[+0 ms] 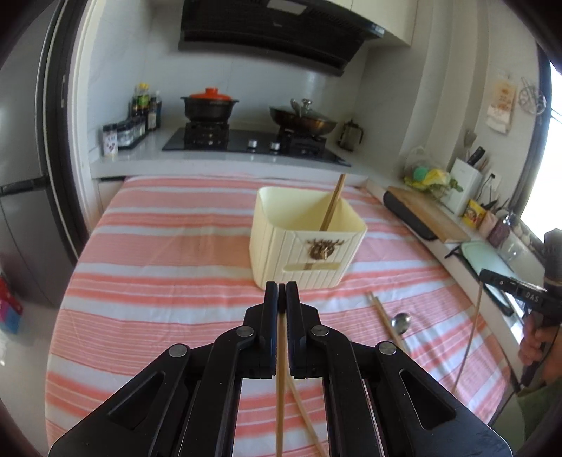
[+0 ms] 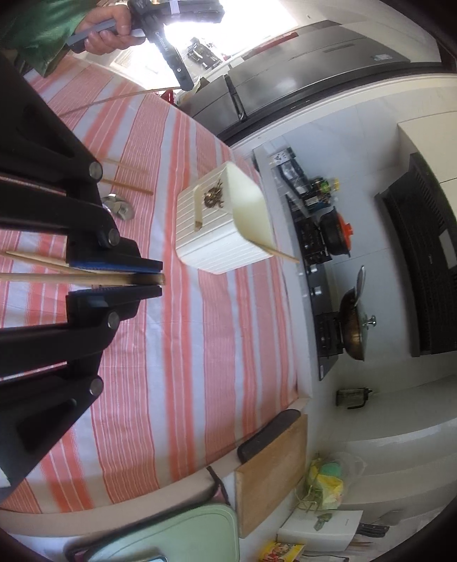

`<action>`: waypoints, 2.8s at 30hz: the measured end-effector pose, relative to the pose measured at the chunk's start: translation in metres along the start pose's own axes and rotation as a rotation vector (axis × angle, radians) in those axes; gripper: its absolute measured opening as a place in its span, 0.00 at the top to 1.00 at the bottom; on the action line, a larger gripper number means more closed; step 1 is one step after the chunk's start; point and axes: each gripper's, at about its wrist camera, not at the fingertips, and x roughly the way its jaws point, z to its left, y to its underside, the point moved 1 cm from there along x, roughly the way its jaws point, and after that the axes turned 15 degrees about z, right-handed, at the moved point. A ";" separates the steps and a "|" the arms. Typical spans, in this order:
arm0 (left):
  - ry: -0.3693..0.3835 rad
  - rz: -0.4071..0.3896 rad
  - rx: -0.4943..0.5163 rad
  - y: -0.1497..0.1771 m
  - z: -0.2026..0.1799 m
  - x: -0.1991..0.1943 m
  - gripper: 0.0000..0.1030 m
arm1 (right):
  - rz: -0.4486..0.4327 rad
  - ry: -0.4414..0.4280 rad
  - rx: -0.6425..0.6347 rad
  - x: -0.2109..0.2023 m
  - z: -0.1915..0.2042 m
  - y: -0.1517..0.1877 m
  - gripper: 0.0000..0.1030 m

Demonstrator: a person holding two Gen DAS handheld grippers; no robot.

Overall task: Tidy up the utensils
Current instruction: 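Lift the chopstick with the right gripper over the cream holder, then open the right gripper to drop the chopstick into the holder, then lower the right tool and close it on another wooden chopstick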

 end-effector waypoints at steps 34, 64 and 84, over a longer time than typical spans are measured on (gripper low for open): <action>0.028 -0.314 0.054 -0.147 -0.023 -0.094 0.98 | -0.329 -0.038 -0.145 -0.054 0.108 -0.162 0.93; -0.152 -0.031 0.042 -0.134 -0.026 0.023 0.01 | -0.060 -0.022 -0.107 0.046 0.088 -0.181 0.44; -0.194 0.304 -0.190 0.154 -0.007 0.044 0.01 | 0.096 0.208 0.026 0.029 0.004 0.143 0.36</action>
